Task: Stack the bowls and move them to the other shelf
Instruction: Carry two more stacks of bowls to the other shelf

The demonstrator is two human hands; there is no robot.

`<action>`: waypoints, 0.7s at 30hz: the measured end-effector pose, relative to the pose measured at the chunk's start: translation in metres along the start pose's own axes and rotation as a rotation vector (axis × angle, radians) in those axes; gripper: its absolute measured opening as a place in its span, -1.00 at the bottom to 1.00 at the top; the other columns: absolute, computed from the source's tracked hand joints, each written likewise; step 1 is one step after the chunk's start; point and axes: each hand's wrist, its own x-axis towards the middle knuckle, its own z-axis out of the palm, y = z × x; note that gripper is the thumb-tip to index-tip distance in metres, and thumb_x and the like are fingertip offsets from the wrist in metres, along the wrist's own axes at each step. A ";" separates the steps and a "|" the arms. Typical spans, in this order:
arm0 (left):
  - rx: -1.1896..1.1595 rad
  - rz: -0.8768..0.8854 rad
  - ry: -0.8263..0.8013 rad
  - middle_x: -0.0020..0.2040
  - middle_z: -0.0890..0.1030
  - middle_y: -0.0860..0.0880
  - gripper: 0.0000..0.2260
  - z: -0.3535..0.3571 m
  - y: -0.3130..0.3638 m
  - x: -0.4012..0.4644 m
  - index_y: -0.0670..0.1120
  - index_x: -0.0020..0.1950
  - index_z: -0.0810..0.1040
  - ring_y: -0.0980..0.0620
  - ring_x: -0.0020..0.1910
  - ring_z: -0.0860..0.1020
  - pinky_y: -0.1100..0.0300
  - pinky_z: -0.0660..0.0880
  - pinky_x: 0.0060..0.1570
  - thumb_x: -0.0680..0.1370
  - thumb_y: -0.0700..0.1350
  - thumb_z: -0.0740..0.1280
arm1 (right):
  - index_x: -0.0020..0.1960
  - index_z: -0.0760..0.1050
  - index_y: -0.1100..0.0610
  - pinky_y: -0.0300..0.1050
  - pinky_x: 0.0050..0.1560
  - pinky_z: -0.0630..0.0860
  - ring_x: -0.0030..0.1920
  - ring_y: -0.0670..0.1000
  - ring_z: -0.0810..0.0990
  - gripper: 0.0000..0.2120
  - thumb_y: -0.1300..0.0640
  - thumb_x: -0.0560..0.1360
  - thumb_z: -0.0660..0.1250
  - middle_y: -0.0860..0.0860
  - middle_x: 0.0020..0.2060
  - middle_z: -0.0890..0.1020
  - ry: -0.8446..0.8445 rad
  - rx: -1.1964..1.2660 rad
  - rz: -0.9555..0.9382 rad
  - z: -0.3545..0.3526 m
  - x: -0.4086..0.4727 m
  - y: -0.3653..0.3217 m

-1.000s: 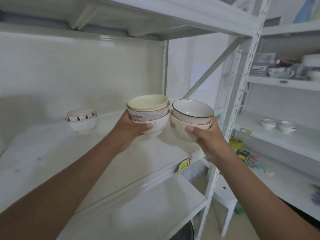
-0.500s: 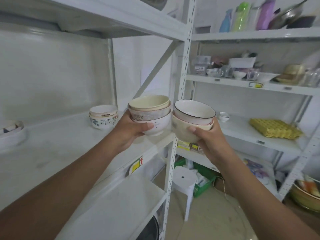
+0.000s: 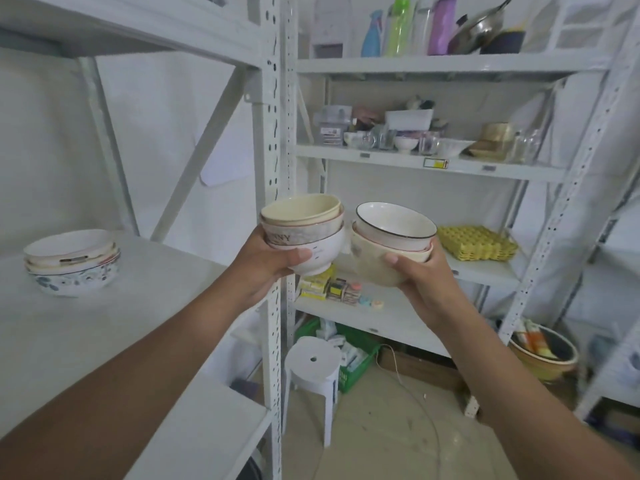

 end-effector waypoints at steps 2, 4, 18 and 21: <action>-0.008 -0.004 -0.007 0.06 0.69 -0.09 -0.16 0.010 -0.009 0.016 -0.12 0.26 0.48 -0.08 0.07 0.66 0.06 0.61 -0.13 0.02 -0.11 0.69 | 0.53 0.31 0.20 0.35 0.29 0.52 0.40 0.28 0.52 0.06 0.07 0.16 0.74 0.22 0.38 0.55 0.039 0.004 0.005 -0.015 0.007 -0.002; -0.012 -0.007 -0.010 0.09 0.68 -0.12 -0.13 0.022 -0.018 0.033 -0.16 0.29 0.47 -0.10 0.08 0.65 0.03 0.61 -0.12 0.03 -0.11 0.69 | 0.53 0.30 0.21 0.38 0.32 0.50 0.40 0.30 0.51 0.05 0.09 0.16 0.74 0.23 0.38 0.54 0.058 0.008 -0.009 -0.032 0.015 -0.003; -0.005 -0.018 -0.079 0.10 0.67 -0.12 -0.05 0.081 -0.064 0.128 -0.15 0.32 0.45 -0.08 0.09 0.65 0.01 0.62 -0.12 -0.02 -0.02 0.70 | 0.53 0.30 0.20 0.29 0.33 0.52 0.41 0.27 0.51 0.00 0.12 0.21 0.71 0.22 0.39 0.54 0.113 -0.008 -0.031 -0.128 0.059 -0.007; 0.005 -0.018 -0.111 0.11 0.67 -0.13 -0.05 0.088 -0.072 0.149 -0.15 0.33 0.45 -0.09 0.09 0.65 -0.01 0.62 -0.09 0.00 -0.01 0.70 | 0.51 0.32 0.20 0.24 0.30 0.55 0.40 0.28 0.52 -0.10 0.19 0.26 0.62 0.23 0.37 0.56 0.120 -0.018 -0.058 -0.143 0.069 -0.004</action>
